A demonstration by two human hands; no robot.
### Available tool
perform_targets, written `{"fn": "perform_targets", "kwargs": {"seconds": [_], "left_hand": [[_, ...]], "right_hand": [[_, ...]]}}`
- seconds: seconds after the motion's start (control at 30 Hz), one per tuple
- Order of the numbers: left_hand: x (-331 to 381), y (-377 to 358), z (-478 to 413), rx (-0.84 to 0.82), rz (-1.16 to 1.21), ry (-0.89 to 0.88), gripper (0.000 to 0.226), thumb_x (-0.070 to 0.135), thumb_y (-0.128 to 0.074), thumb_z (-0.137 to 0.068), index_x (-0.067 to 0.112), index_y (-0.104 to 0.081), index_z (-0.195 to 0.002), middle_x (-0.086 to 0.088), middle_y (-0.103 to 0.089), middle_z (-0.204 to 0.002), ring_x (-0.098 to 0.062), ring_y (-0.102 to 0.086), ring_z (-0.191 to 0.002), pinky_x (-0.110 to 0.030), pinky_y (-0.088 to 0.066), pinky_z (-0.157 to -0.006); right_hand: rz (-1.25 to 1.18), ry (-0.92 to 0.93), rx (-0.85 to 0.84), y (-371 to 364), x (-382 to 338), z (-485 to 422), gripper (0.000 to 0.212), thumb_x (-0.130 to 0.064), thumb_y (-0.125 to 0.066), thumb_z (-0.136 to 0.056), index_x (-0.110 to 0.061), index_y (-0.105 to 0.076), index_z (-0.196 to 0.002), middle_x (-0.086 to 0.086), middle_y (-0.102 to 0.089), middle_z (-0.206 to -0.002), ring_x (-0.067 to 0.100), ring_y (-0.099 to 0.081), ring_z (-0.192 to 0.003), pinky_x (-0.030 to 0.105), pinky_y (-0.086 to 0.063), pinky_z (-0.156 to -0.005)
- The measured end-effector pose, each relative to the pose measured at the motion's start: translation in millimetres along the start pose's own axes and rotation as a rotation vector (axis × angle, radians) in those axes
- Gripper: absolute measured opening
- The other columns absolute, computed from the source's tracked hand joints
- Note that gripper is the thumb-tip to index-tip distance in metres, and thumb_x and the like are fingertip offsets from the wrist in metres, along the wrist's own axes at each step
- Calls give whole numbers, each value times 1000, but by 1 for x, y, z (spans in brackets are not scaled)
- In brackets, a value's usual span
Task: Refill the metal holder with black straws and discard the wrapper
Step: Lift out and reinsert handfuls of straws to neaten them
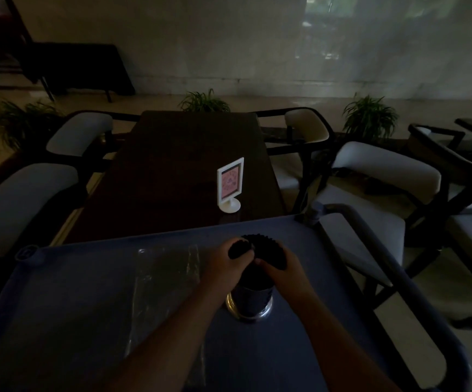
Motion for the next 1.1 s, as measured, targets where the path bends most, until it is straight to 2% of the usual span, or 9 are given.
{"fn": "perform_targets", "kwargs": {"seconds": [0.13,0.3,0.4,0.57,0.67,0.77,0.97,1.03,1.1], "left_hand": [[20,5,6,17,56,-39,15,19,-68,-87,33,-67,-85,9,-71,-85,4,-68,-76,-14,-53,-65],[56,17,14,28,128,-37,16,36,-66,-86,31,-69,-101,4,-73,-103,-14,-69,-96,-41,-57,-87],[88,31,18,72,197,-100,15,29,-66,-89,26,-69,-103,7,-73,-106,-14,-67,-103,-42,-56,-89],[127,61,25,170,403,-194,14,17,-61,-90,28,-70,-92,-6,-73,-96,-20,-69,-97,-34,-56,-76],[147,79,27,176,545,-265,16,13,-61,-90,26,-68,-83,1,-70,-80,-22,-67,-89,-38,-54,-77],[153,93,23,158,809,-247,5,12,-59,-90,15,-62,-93,0,-66,-76,-20,-66,-81,-44,-53,-84],[164,96,32,104,1173,-260,12,12,-63,-82,18,-64,-92,2,-66,-78,-16,-68,-80,-43,-52,-86],[166,92,37,73,1233,-248,14,11,-63,-79,19,-63,-90,1,-66,-76,-17,-68,-79,-43,-52,-87],[167,84,44,24,1274,-237,12,10,-62,-79,18,-64,-86,1,-66,-75,-17,-68,-77,-42,-54,-84]], "right_hand": [[21,25,16,2,-4,2,36,-8,-75,-81,-24,-62,-111,-3,-70,-106,3,-69,-96,13,-53,-72],[77,50,65,7,-9,8,54,-15,-79,-79,-28,-55,-125,-7,-62,-120,7,-61,-110,19,-54,-81],[57,51,113,15,-18,11,66,-27,-78,-79,-28,-47,-137,-5,-55,-133,7,-52,-123,33,-47,-100],[23,134,179,25,-60,20,59,-44,-69,-77,-36,-47,-131,-13,-56,-129,-2,-50,-123,31,-39,-104],[87,265,362,41,-93,36,40,-24,-67,-88,-31,-53,-125,-17,-60,-121,2,-57,-115,30,-49,-94],[121,392,540,45,-124,64,21,-16,-57,-88,-32,-55,-101,-13,-63,-91,6,-65,-81,25,-55,-61],[-78,209,109,-48,-126,71,20,-3,-56,-77,-22,-64,-75,-1,-67,-70,9,-62,-62,23,-48,-55],[-267,134,-16,-72,-126,72,14,-9,-60,-76,-15,-68,-85,6,-71,-78,16,-66,-72,26,-51,-61],[-551,41,-112,-86,-132,69,36,-20,-64,-82,-8,-63,-115,15,-72,-109,29,-67,-100,40,-55,-82]]}}
Point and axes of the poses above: each hand's wrist, its own z-axis away from the middle knuckle, its own y-axis out of the back of the hand, x = y × z, the point moved 10 cm from there along -z, towards the middle knuckle
